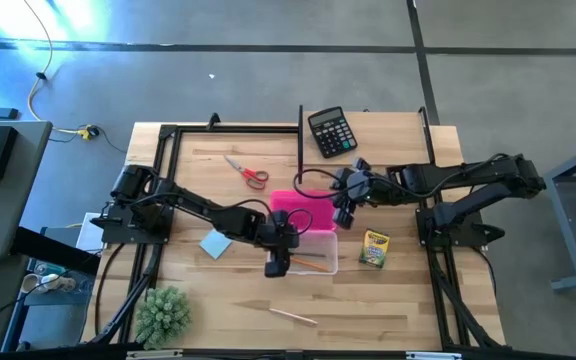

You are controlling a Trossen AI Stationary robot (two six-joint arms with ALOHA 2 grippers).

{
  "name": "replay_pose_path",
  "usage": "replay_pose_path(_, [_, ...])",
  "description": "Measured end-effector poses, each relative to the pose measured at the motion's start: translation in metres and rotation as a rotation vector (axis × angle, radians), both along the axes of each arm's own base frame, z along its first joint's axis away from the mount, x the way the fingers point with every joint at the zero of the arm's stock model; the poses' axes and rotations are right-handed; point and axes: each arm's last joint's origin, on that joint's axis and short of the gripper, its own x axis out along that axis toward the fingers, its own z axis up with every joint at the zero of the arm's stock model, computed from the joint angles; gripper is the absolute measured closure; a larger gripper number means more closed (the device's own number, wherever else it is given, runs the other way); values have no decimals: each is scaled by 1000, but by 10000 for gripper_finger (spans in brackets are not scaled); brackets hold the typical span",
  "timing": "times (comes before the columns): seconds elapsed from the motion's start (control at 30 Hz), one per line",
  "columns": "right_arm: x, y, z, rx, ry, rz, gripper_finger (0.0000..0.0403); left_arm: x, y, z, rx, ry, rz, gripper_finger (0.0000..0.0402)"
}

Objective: Pack school essentials
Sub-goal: Put the pink pen into the pink supply box

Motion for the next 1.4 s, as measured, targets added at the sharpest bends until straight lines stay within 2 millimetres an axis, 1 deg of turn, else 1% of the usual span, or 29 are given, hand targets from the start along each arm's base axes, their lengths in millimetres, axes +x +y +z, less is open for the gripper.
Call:
replay_pose_path(0.13, [0,9,0,34,1,57,277,3,0,15,13,52,-11,269])
replay_pose_path(0.27, [-2,23,0,49,-4,93,277,2,-6,29,28,86,-36,274])
replay_pose_path(0.43, [-4,41,1,61,-23,152,277,-5,-22,39,25,80,-66,282])
replay_pose_path(0.57, [-5,56,4,100,-63,183,277,-13,-40,45,31,86,-83,287])
replay_pose_path(0.7, [-8,68,4,136,-72,203,277,-23,-60,41,79,121,-75,288])
replay_pose_path(0.87, [-11,83,2,155,-74,244,275,-35,-85,32,103,126,-51,288])
replay_pose_path(0.97, [-7,93,-1,160,-86,276,265,-43,-99,27,116,126,-35,288])
replay_pose_path(1.03, [-4,100,-4,165,-86,296,251,-50,-106,23,123,132,-21,288])
replay_pose_path(1.23, [11,113,-19,193,-79,294,203,-65,-117,7,84,160,50,288])
replay_pose_path(1.4, [16,120,-31,256,-42,273,192,-77,-125,-3,59,184,95,288])
